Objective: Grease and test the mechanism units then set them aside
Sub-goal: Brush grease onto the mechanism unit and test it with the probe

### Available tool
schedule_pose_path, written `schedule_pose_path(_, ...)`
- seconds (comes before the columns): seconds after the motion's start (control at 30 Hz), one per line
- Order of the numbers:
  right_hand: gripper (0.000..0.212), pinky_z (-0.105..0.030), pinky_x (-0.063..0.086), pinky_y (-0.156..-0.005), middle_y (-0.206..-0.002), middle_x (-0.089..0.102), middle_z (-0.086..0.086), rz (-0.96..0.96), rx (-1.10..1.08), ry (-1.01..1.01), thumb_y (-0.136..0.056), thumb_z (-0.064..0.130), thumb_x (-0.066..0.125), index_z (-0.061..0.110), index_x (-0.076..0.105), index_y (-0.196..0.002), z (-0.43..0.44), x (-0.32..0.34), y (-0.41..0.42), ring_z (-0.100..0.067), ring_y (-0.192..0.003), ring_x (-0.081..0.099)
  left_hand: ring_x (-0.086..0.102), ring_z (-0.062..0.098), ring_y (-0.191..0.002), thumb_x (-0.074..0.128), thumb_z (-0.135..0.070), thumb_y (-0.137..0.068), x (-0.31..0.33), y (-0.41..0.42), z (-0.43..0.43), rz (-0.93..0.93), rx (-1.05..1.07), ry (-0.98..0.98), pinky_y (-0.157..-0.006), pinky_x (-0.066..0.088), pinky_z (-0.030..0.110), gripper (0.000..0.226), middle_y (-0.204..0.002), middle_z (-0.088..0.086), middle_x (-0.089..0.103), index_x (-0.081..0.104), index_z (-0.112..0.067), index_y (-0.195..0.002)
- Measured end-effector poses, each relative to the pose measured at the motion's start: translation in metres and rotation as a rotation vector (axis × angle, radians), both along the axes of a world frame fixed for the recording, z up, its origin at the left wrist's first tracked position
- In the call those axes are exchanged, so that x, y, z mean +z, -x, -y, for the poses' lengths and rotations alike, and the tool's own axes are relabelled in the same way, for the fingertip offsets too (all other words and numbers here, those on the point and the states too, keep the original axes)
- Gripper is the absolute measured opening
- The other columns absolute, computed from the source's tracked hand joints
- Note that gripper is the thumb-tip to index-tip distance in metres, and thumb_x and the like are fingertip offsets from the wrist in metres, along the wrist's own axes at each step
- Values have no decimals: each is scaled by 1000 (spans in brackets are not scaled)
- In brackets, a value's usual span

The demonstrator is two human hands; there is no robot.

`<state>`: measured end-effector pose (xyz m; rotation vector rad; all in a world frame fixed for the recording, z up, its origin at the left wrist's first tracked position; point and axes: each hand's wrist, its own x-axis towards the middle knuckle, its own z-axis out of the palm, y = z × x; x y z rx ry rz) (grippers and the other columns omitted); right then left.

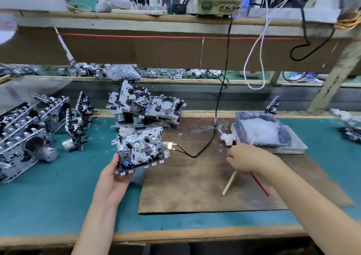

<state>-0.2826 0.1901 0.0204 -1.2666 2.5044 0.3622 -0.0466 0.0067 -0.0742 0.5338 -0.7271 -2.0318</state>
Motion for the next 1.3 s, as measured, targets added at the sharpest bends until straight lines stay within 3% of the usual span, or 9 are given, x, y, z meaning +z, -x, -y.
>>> schedule_pose_path(0.27,27,-30,46,-81,-109,63,-10,-68,-112,311,-89,5,46,14,62,-108,-21,9,23,-28,-102,55,71,6,-71,35,-22,-100,-2,1,0,8,1,11,-59,56,19,61,-77,-6,74,74,-19,-54)
schedule_pose_path(0.33,19,-26,45,-63,-95,64,-10,-183,-140,282,-89,8,46,16,63,-93,-14,13,29,-28,-89,57,71,6,-71,35,-22,-100,-2,1,0,14,-4,7,-60,55,18,62,-77,-6,74,74,-19,-53)
schedule_pose_path(0.4,17,-22,36,-51,-82,59,-9,-239,-182,279,-90,10,44,16,56,-80,-9,14,32,-27,-79,55,71,6,-72,35,-23,-100,-2,1,-1,13,-4,3,-61,56,18,61,-77,-5,74,74,-19,-54)
schedule_pose_path(0.53,34,-29,29,-59,-68,45,-10,-209,-235,578,-94,10,38,13,32,-60,-13,12,30,-26,-74,44,71,7,-74,37,-22,-99,1,1,-3,25,-8,-3,-63,57,19,58,-81,-4,75,76,-19,-58)
schedule_pose_path(0.67,21,-37,44,-69,-82,65,-16,-127,60,1089,-94,12,48,-1,65,-93,-10,29,2,-32,-78,56,71,7,-75,34,-22,-100,5,1,-7,43,-29,14,-61,57,20,60,-80,-3,75,76,-18,-58)
schedule_pose_path(0.77,25,-18,39,-64,-70,60,-3,84,347,1334,-89,12,52,2,68,-107,-1,46,-31,-9,-65,51,71,7,-71,33,-21,-101,8,1,-9,49,-37,14,-58,56,19,62,-75,-3,74,76,-17,-57)
schedule_pose_path(0.87,23,-4,35,-61,-72,58,11,283,502,1301,-85,2,53,0,68,-103,9,52,-58,5,-66,53,71,7,-70,34,-20,-100,10,0,-9,52,-40,20,-56,55,19,61,-74,-4,74,76,-17,-57)
schedule_pose_path(1.13,20,-3,35,-57,-70,58,14,485,609,1086,-78,-9,55,-3,71,-88,36,44,-86,8,-62,53,71,8,-68,37,-19,-100,10,-1,-8,90,-16,-6,-55,54,19,55,-75,-1,74,78,-16,-62)
schedule_pose_path(1.3,22,-10,42,-58,-73,66,-4,487,643,1065,-75,-16,58,-3,71,-86,44,39,-89,-14,-67,57,71,11,-72,45,-22,-94,9,-1,-7,109,-18,-19,-55,55,21,43,-80,2,74,79,-15,-69)
